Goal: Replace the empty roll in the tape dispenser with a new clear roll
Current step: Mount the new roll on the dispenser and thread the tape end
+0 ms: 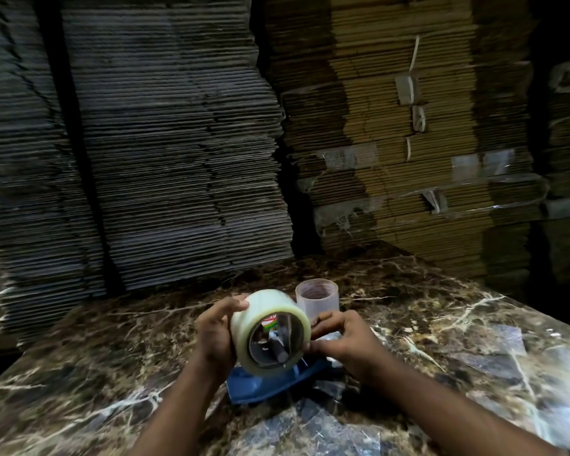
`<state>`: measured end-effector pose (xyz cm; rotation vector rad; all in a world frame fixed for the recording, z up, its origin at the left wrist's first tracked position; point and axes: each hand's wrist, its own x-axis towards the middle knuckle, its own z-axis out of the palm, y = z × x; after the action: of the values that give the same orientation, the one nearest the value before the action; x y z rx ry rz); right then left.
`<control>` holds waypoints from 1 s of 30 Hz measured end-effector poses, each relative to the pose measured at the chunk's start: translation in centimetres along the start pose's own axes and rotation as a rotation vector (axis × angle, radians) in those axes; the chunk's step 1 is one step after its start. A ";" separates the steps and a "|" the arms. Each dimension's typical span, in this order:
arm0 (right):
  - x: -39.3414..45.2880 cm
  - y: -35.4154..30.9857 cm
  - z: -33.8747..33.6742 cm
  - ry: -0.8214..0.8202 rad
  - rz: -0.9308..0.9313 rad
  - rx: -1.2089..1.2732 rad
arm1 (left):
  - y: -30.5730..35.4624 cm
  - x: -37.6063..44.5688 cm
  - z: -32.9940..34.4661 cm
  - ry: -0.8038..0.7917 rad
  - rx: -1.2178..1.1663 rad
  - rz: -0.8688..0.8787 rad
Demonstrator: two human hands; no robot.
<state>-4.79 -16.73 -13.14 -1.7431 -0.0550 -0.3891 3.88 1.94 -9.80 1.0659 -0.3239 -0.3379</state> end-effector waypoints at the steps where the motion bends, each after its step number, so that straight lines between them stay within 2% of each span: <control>1: 0.0 0.0 0.0 -0.008 0.000 -0.013 | -0.1 0.0 0.0 0.009 0.008 0.009; 7: 0.1 0.0 -0.3 -0.073 -0.004 0.000 | -0.5 -0.1 0.3 0.011 0.046 0.033; 11: 0.5 0.2 -0.7 -0.008 0.202 0.289 | -0.5 -0.1 0.3 -0.011 0.029 0.001; 14: 0.2 -0.2 -1.0 -0.035 0.277 0.374 | -0.5 -0.4 0.4 -0.031 0.023 -0.013; 18: 0.6 -0.1 -0.6 -0.075 0.261 0.264 | -0.5 -0.5 0.5 -0.056 0.002 -0.021; 30: 0.6 -0.4 -0.7 -0.049 0.263 0.179 | -0.4 -0.7 0.5 -0.039 -0.056 -0.053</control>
<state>-4.50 -17.38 -12.54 -1.5582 0.1007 -0.1432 2.97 1.71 -10.05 1.0149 -0.3195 -0.4129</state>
